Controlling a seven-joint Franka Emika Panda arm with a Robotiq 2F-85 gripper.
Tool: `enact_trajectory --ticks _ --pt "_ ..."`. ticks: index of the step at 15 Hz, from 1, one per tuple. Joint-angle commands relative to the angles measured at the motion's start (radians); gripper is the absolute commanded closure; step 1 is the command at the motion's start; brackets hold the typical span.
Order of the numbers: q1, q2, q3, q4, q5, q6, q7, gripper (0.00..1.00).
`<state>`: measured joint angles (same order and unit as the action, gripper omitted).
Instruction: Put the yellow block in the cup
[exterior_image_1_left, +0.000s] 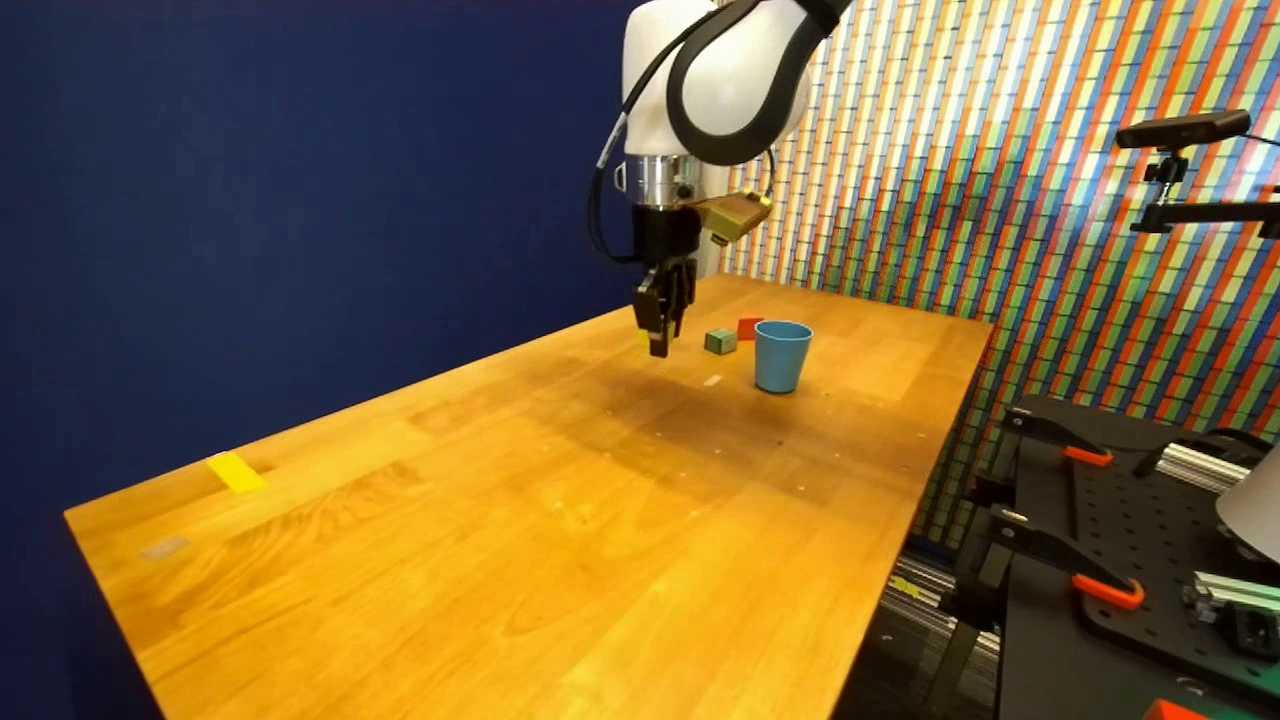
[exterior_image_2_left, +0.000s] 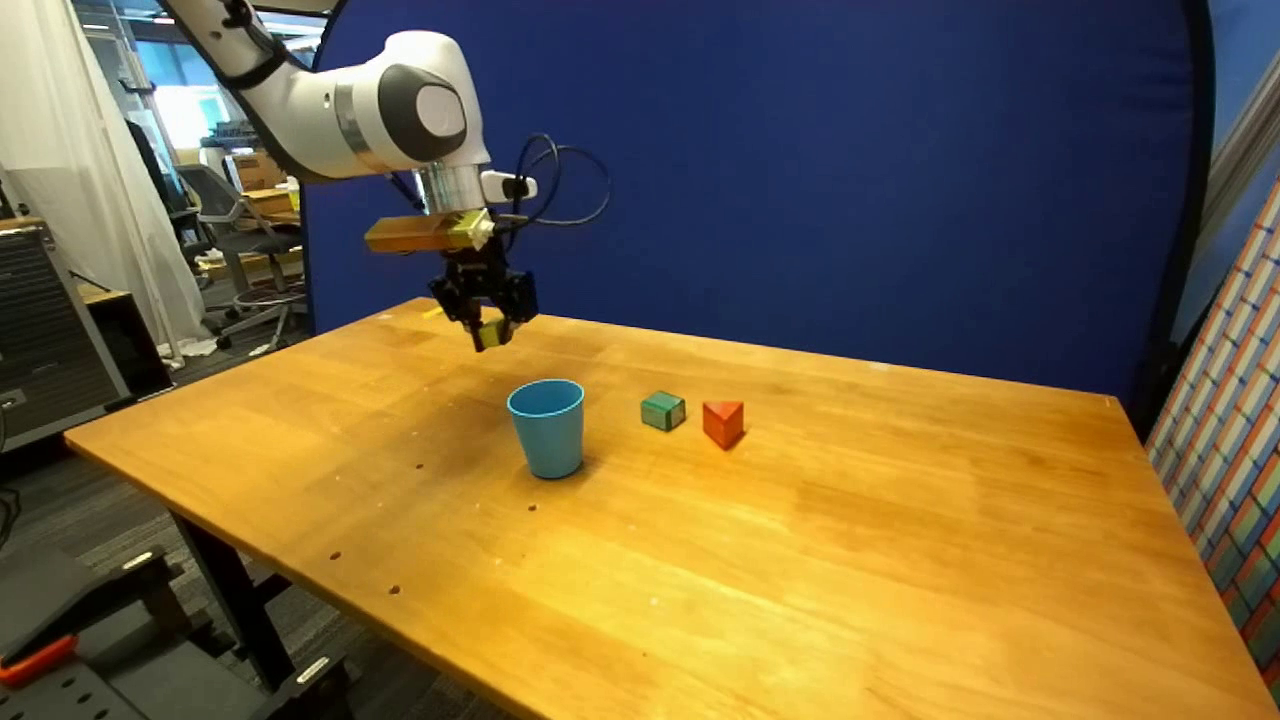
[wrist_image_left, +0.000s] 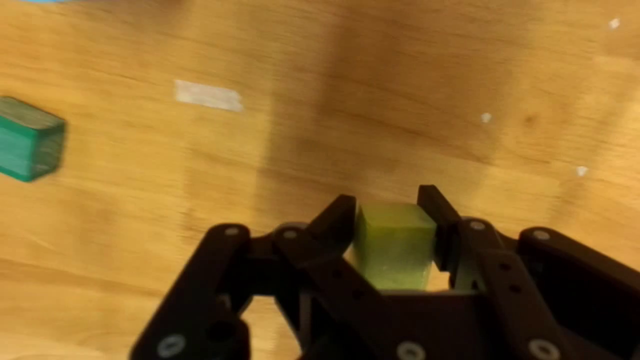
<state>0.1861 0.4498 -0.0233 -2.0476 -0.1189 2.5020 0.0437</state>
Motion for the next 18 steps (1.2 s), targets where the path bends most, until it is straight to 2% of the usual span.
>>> enact_trajectory --ticks 1,6,15,16,17,18 --pt "-0.034 -0.148 -0.053 -0.147 -0.036 0.02 0.118 0.83" --pt "-0.094 -0.222 -0.088 -0.245 -0.044 0.035 0.193 0.83" --pt "-0.13 -0.267 -0.113 -0.315 -0.064 0.053 0.306 0.83" --pt "-0.134 -0.269 -0.116 -0.322 -0.065 0.056 0.312 0.56" --pt "-0.137 -0.269 -0.118 -0.327 -0.064 0.061 0.319 0.35" --pt "-0.138 -0.268 -0.123 -0.331 -0.068 0.066 0.329 0.28"
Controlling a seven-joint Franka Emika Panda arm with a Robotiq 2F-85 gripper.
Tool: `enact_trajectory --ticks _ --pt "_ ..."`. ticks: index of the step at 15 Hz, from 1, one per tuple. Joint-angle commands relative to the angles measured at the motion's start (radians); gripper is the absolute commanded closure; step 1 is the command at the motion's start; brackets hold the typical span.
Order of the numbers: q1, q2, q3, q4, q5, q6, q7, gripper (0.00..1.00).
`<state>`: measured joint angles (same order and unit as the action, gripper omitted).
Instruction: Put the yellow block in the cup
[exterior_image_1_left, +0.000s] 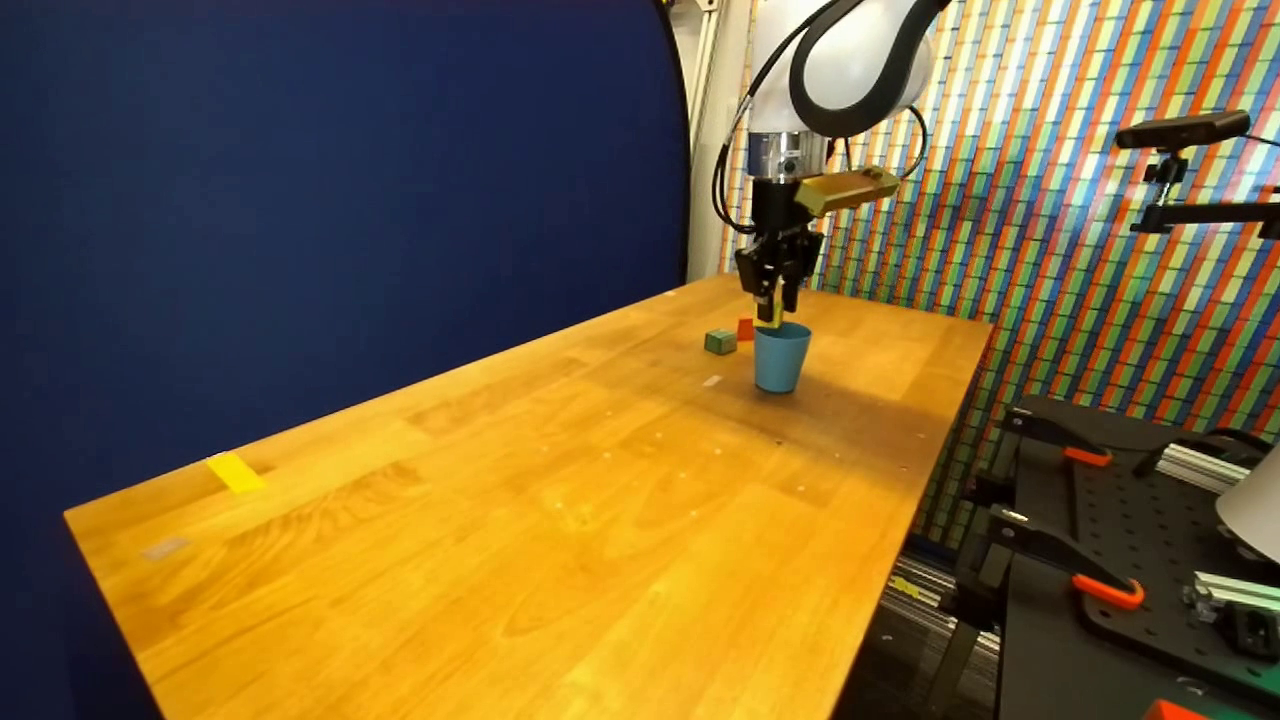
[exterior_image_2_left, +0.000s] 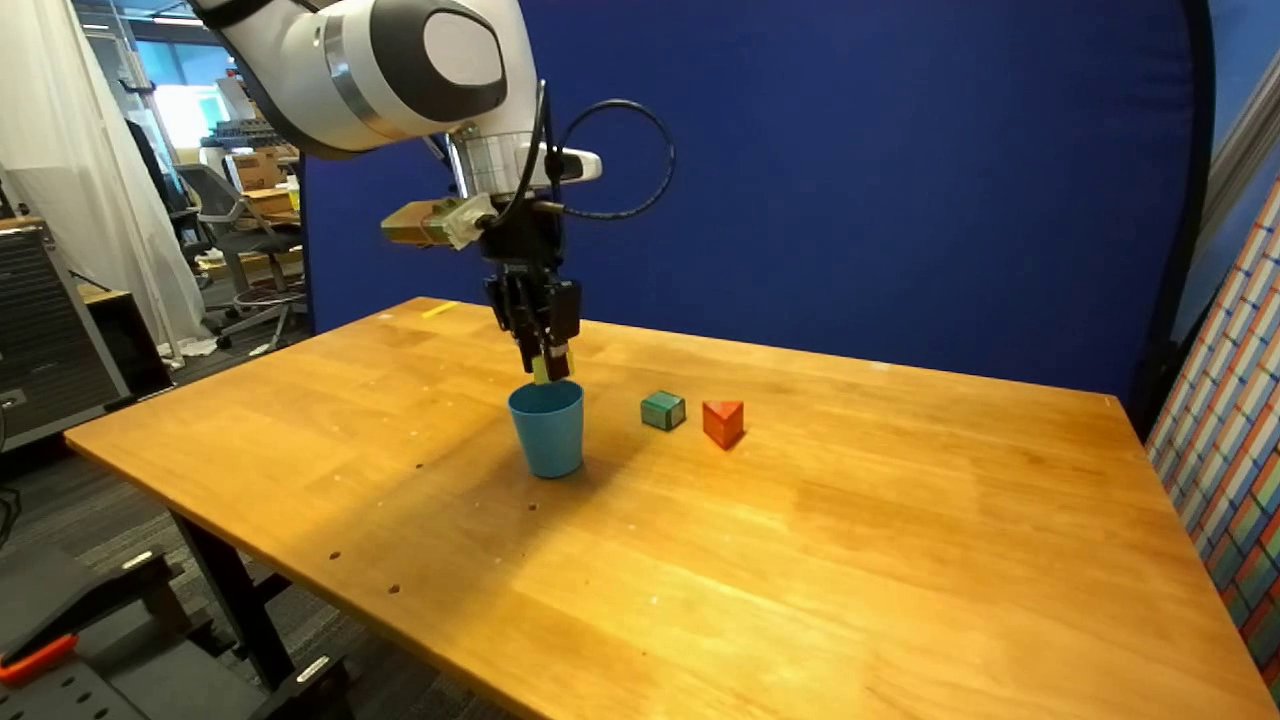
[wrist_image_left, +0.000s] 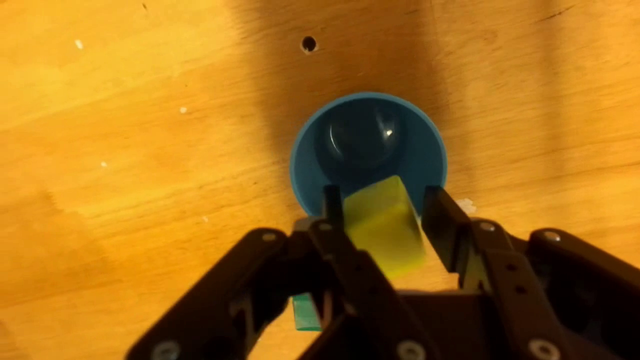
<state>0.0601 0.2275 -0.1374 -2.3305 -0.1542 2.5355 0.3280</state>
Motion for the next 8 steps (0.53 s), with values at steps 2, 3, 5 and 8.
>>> enact_trajectory --ticks 2,3,5,8 --pt "-0.017 -0.045 -0.008 -0.055 -0.022 0.037 0.045 0.13" --pt "-0.019 -0.047 -0.008 -0.059 -0.02 0.038 0.045 0.06" --pt "-0.037 -0.056 0.014 -0.072 0.04 0.039 -0.006 0.0" --pt "-0.024 -0.009 0.008 -0.034 0.017 0.014 0.02 0.0"
